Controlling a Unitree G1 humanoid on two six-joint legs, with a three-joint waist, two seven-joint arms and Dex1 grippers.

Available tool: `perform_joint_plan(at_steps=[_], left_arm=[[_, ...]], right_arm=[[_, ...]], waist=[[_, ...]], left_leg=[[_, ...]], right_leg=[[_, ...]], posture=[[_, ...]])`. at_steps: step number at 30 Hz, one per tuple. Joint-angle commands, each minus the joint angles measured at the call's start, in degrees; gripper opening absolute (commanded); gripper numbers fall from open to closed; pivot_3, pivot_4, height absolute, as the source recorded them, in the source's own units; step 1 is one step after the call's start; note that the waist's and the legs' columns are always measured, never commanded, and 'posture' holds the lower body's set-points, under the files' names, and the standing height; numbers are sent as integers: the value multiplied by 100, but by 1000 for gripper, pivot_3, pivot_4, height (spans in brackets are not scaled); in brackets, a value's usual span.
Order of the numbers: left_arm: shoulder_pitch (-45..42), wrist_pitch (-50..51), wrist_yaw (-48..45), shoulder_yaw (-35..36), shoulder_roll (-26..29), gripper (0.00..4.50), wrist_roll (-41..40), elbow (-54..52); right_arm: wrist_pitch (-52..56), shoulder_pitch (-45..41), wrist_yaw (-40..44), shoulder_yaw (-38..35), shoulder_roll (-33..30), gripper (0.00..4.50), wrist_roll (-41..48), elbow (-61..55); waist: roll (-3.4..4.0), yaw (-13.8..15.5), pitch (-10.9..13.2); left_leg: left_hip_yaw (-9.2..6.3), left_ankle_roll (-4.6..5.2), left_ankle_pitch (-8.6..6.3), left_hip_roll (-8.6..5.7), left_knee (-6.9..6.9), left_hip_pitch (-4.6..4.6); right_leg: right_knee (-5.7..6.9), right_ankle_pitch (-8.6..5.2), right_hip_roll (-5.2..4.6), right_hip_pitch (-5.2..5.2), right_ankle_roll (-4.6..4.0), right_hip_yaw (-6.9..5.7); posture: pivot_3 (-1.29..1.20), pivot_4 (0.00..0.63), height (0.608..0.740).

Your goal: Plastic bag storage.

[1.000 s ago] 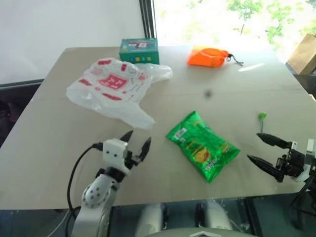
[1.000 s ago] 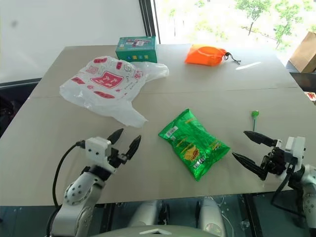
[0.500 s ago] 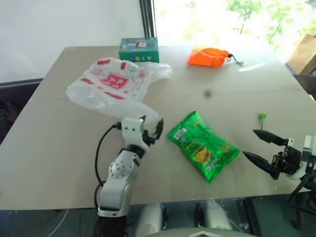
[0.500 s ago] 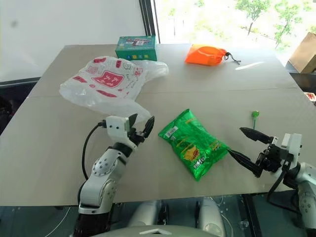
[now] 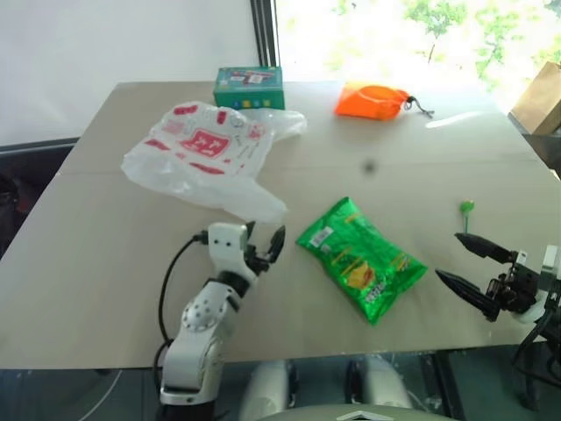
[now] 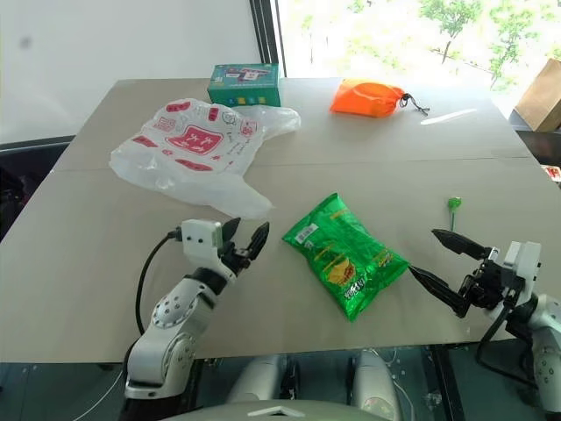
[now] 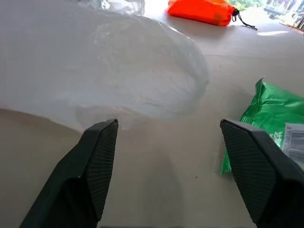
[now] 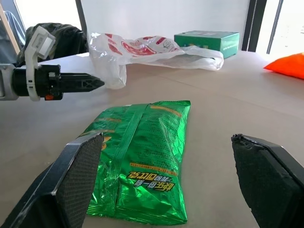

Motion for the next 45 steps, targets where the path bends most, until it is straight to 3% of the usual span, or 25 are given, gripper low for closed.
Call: perform_joint_plan(at_steps=[1,9,18,26,27,31,37,41,45], left_arm=[[-258,-299,-79,-36,-19,3643,23,371],[-1036,-920,-233,110,6,3643,80,1593],[-1532,-1561,-721,-111,-53,3643,80,2199],[-1596,-1817,-804,-129,-75,222,132,2383],[-1605,-1846,-818,-136,-64,37,145,2390],[-1403,-1845,-850,-6,137,37,140,2192],[-451,-1541,-1123,162,563,37,-227,1194],[479,-1394,-1623,328,1029,37,-676,398],[1167,-1313,-1648,1004,1437,37,-928,42]], right_arm=[[-59,-12,-81,-157,-7,4500,25,-224],[-71,-35,-240,-180,-12,4500,8,-253],[-43,8,-351,-209,5,4500,51,-376],[18,104,-282,-162,-34,4500,74,-510],[10,103,-272,-162,-38,4500,63,-500],[50,-28,-298,-67,-133,4500,-133,-272],[1186,-262,-781,575,-471,4500,-353,-441],[1916,-1074,-1132,1052,-357,4500,-332,-79],[3507,-2193,-1178,1591,-431,4500,-68,666]], waist=[[0,-9,0],[0,3,0],[-1,-7,1],[-1,-16,1],[-1,-16,1],[-1,-25,1],[0,-36,1],[-2,-60,2],[-7,-42,7]], left_leg=[[0,0,0,0,0,0],[-1,-2,1,0,1,-2],[0,-3,2,-1,3,-5],[-1,-5,3,0,3,-4],[-1,-5,3,0,3,-4],[-1,-5,3,0,3,-4],[-2,-6,3,6,1,-3],[2,-7,3,7,2,-3],[0,-6,3,6,2,-4]], right_leg=[[0,0,1,0,0,0],[1,1,2,-1,1,-4],[-1,3,2,-2,5,-5],[-1,3,2,-2,7,-5],[-1,4,2,-2,7,-5],[-1,4,2,-2,7,-4],[0,4,4,-6,7,-3],[1,4,-1,-9,6,2],[0,3,-2,-12,4,2]], posture=[[0,150,740],[0,150,740],[0,150,740],[0,150,740],[0,150,740],[0,150,740],[0,150,740],[0,150,740],[0,150,740]])
